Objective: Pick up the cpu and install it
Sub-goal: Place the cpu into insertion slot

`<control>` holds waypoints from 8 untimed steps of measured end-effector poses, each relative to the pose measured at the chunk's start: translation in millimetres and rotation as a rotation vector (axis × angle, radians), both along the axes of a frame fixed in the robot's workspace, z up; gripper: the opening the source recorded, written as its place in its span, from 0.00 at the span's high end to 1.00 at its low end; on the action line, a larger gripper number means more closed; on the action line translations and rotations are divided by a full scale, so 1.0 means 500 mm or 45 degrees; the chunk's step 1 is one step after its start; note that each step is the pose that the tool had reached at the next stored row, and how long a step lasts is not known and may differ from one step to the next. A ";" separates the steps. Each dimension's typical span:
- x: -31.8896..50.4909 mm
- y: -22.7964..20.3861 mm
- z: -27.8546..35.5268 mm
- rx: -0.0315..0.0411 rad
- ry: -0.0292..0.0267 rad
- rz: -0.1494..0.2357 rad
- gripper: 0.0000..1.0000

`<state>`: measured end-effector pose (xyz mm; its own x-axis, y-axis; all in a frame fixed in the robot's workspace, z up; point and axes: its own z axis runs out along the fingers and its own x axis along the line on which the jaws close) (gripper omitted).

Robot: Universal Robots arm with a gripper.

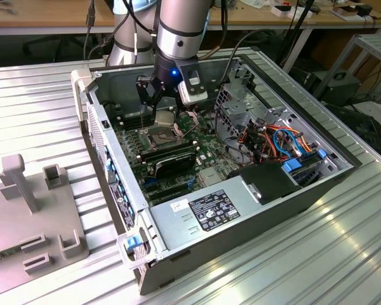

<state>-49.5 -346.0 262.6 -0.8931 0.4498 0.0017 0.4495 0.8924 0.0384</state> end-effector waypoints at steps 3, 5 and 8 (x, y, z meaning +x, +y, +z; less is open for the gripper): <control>0.000 0.0000 0.000 0.0000 0.0000 0.000 0.45; 0.000 0.0000 0.000 0.0000 0.0000 -0.001 0.45; 0.000 0.0000 0.000 0.0001 -0.0001 -0.001 0.45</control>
<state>-49.5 -345.9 262.6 -0.8929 0.4503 0.0017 0.4500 0.8922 0.0385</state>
